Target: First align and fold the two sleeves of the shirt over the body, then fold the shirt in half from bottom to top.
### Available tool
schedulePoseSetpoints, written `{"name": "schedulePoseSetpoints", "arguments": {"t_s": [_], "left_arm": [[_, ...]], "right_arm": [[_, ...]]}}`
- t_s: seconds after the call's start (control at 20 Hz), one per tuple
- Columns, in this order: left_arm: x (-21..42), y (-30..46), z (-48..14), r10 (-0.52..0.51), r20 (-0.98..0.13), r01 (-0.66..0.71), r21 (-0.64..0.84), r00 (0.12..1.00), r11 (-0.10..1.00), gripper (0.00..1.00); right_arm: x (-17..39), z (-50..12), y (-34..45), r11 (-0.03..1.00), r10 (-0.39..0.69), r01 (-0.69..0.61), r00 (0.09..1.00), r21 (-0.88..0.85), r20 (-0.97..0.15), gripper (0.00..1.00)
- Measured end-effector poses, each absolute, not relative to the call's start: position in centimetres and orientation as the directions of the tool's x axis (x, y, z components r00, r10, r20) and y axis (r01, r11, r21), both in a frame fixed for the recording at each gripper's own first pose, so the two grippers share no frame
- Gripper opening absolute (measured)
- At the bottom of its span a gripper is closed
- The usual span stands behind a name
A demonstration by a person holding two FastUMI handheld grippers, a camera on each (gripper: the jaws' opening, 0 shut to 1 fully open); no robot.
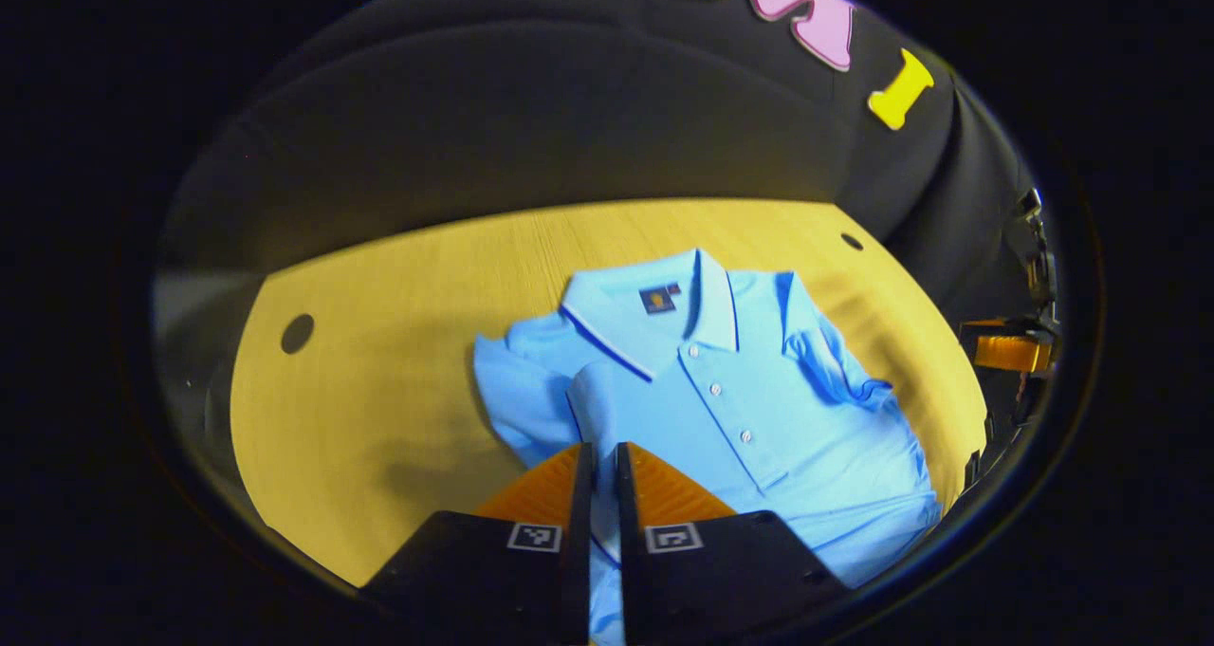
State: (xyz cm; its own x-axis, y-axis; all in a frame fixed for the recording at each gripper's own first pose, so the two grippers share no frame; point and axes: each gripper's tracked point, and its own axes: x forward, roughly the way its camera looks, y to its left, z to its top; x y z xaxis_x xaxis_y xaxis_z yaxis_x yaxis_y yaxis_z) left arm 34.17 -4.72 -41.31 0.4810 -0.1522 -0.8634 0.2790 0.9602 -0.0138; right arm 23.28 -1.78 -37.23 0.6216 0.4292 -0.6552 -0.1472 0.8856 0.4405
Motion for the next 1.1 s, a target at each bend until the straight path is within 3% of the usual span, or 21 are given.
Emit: {"name": "schedulePoseSetpoints", "arguments": {"t_s": [0.1,0.25,0.4,0.65,0.8,1.1], "left_arm": [[33.7,-3.4,-41.7,-0.106,-0.861,0.238,0.017,0.497,0.971,1.0],[30.8,-2.6,-37.5,-0.152,-0.835,0.204,-0.049,0.529,0.978,0.97],[24.0,-1.8,-34.7,-0.235,-0.832,0.186,-0.161,0.503,0.969,0.97],[7.3,-0.5,-36.6,-0.272,-0.897,0.205,-0.21,0.35,0.956,0.98],[-0.2,-0.3,-38.9,-0.279,-0.922,0.143,-0.248,0.268,0.958,0.97],[-4.8,-1.2,-40.9,-0.3,-0.928,0.045,-0.298,0.219,0.954,0.98]], "right_arm": [[22.0,-37.4,-1.4,0.888,0.43,-0.154,0.612,0.433,-0.664,0.96],[20.0,-37.3,-1.4,0.891,0.431,-0.165,0.604,0.423,-0.671,0.96],[17.1,-37.2,-2.2,0.889,0.431,-0.15,0.592,0.433,-0.681,0.97],[9.3,-39.3,-2.0,0.88,0.452,-0.116,0.507,0.461,-0.734,0.96],[4.6,-41.1,-1.8,0.882,0.454,-0.103,0.45,0.46,-0.769,0.96],[-1.8,-43.8,-1.8,0.883,0.45,-0.056,0.385,0.467,-0.806,0.96]]}}
